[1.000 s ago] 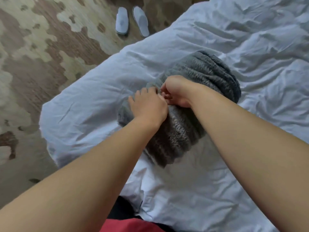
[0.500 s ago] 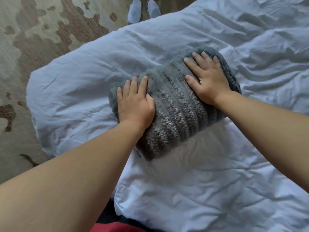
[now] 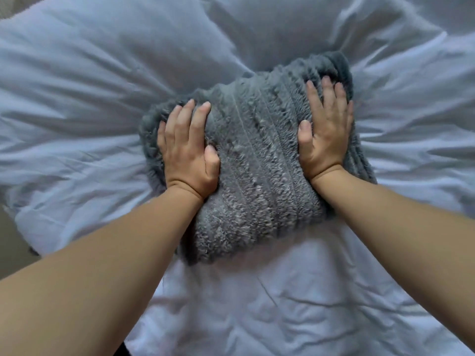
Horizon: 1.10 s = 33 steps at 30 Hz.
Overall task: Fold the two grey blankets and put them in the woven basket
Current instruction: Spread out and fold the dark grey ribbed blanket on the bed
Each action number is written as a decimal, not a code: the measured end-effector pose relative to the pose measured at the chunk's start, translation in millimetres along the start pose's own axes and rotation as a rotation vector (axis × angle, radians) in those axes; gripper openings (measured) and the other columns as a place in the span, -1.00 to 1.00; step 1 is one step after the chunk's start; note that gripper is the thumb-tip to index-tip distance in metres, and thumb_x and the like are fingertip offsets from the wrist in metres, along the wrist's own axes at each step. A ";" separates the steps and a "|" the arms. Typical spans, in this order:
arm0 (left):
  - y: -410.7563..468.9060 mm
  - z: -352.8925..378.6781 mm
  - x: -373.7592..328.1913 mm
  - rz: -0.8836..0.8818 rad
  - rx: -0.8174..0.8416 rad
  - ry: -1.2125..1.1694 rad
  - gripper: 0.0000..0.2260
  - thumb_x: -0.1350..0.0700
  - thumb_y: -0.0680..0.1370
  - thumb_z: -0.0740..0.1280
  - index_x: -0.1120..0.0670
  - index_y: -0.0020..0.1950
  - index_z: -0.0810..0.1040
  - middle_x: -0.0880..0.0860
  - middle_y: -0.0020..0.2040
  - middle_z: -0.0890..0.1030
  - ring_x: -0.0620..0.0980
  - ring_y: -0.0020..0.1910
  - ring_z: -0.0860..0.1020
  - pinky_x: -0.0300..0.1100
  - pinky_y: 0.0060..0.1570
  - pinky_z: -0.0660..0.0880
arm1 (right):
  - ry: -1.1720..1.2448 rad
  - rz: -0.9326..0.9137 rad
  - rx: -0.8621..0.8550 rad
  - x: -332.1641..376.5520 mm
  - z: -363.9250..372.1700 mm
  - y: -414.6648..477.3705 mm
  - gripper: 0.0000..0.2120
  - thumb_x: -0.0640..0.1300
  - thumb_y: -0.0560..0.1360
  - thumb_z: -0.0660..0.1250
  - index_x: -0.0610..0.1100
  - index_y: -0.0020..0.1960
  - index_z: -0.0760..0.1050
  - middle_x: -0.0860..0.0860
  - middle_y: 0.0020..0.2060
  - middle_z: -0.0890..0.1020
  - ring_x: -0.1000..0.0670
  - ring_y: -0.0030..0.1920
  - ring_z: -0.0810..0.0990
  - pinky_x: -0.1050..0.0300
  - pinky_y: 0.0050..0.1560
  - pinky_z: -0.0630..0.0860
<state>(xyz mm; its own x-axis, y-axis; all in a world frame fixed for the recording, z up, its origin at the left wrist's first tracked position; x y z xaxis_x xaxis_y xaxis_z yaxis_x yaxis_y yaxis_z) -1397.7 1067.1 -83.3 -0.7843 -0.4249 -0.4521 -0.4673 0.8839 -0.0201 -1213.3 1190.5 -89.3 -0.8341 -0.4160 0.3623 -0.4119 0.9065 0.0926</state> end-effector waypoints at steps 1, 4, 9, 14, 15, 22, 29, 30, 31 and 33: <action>2.5 9.5 0.9 0.013 -0.015 -0.006 -0.39 -0.07 0.44 -0.02 0.18 0.38 0.43 0.21 0.36 0.44 0.22 0.37 0.37 0.17 0.35 0.21 | 0.006 0.009 -0.015 -5.6 8.5 -0.2 -0.40 0.09 0.49 -0.03 -0.15 0.43 0.37 -0.19 0.42 0.37 -0.26 0.45 0.27 -0.19 0.42 0.11; 9.8 39.1 6.8 0.026 -0.095 -0.026 -0.40 -0.07 0.47 -0.03 0.22 0.35 0.46 0.25 0.32 0.47 0.16 0.34 0.34 0.18 0.31 0.26 | 0.007 -0.010 -0.046 -19.1 30.3 2.0 -0.40 0.07 0.49 -0.03 -0.17 0.40 0.41 -0.22 0.38 0.42 -0.29 0.41 0.32 -0.21 0.40 0.17; 10.6 41.9 6.8 0.058 -0.161 -0.023 -0.41 -0.06 0.47 -0.02 0.22 0.34 0.46 0.25 0.32 0.47 0.17 0.34 0.35 0.19 0.31 0.27 | 0.038 -0.060 -0.093 -21.3 31.1 5.6 -0.41 0.04 0.49 -0.02 -0.23 0.37 0.42 -0.26 0.36 0.42 -0.33 0.39 0.34 -0.29 0.37 0.24; 7.2 26.4 0.9 0.053 -0.158 -0.029 -0.42 -0.06 0.46 0.00 0.18 0.36 0.46 0.21 0.33 0.48 0.23 0.33 0.41 0.19 0.32 0.27 | 0.063 -0.023 -0.059 -17.2 16.8 4.4 -0.40 0.06 0.50 -0.05 -0.20 0.41 0.39 -0.23 0.39 0.40 -0.30 0.42 0.31 -0.22 0.41 0.20; 6.6 19.3 -1.1 0.046 -0.146 -0.032 -0.42 -0.06 0.46 0.00 0.18 0.37 0.45 0.21 0.34 0.47 0.23 0.34 0.40 0.19 0.33 0.26 | 0.065 -0.007 -0.038 -14.0 10.2 5.0 -0.39 0.07 0.50 -0.06 -0.18 0.42 0.37 -0.22 0.41 0.38 -0.28 0.43 0.30 -0.20 0.42 0.19; -12.9 -61.8 -23.2 -0.008 0.073 0.018 -0.39 -0.08 0.44 -0.01 0.03 0.48 0.32 0.10 0.45 0.34 0.11 0.45 0.26 0.06 0.43 0.11 | 0.105 0.084 0.050 13.5 -68.6 -9.1 -0.35 0.17 0.47 0.06 -0.14 0.47 0.32 -0.21 0.46 0.28 -0.22 0.46 0.24 -0.06 0.47 0.14; -68.1 -104.5 -28.4 -0.444 0.085 -0.026 -0.29 -0.36 0.44 0.23 -0.20 0.52 0.07 0.12 0.53 0.08 0.16 0.51 0.10 0.20 0.42 0.06 | 0.629 0.641 0.178 -0.2 -108.1 -54.0 -0.26 0.11 0.42 0.45 -0.07 0.47 0.21 -0.04 0.33 0.46 -0.01 0.26 0.47 0.19 0.22 0.38; -76.4 -103.7 -27.7 -0.633 0.111 -0.135 -0.20 -0.42 0.37 0.26 -0.23 0.51 0.00 0.17 0.51 0.10 0.21 0.48 0.16 0.18 0.40 0.14 | 0.733 0.700 0.208 -2.8 -109.0 -52.9 -0.31 0.06 0.41 0.47 -0.12 0.42 0.29 -0.04 0.27 0.53 -0.01 0.17 0.53 0.19 0.16 0.43; -82.3 -100.3 -27.9 -0.792 0.138 -0.287 -0.12 -0.44 0.32 0.30 -0.20 0.52 -0.01 0.20 0.47 0.17 0.23 0.45 0.23 0.13 0.38 0.21 | 0.828 0.745 0.258 -6.5 -108.3 -50.4 -0.39 0.01 0.40 0.48 -0.15 0.37 0.39 -0.07 0.21 0.59 -0.03 0.11 0.59 0.15 0.13 0.49; -85.7 -88.9 -28.2 -0.985 0.155 -0.616 -0.06 -0.39 0.27 0.41 -0.02 0.50 0.16 0.16 0.40 0.38 0.16 0.37 0.37 -0.01 0.36 0.31 | 0.974 0.827 0.369 -15.5 -105.6 -45.9 -0.43 -0.01 0.32 0.49 -0.16 0.28 0.51 -0.14 0.09 0.66 -0.12 0.03 0.65 0.02 0.11 0.56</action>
<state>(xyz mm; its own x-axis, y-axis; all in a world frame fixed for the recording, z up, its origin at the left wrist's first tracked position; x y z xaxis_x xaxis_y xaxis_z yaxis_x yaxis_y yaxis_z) -1371.8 986.0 10.5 0.2392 -0.8101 -0.5352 -0.6744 0.2580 -0.6919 -1142.7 1163.0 -1.3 -0.3474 0.6060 0.7156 -0.1174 0.7290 -0.6744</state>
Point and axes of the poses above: each hand's wrist, its own y-axis towards the middle knuckle, its own z-axis out of the palm, x = y × z, the point moved 1 cm from there along y, towards the middle knuckle
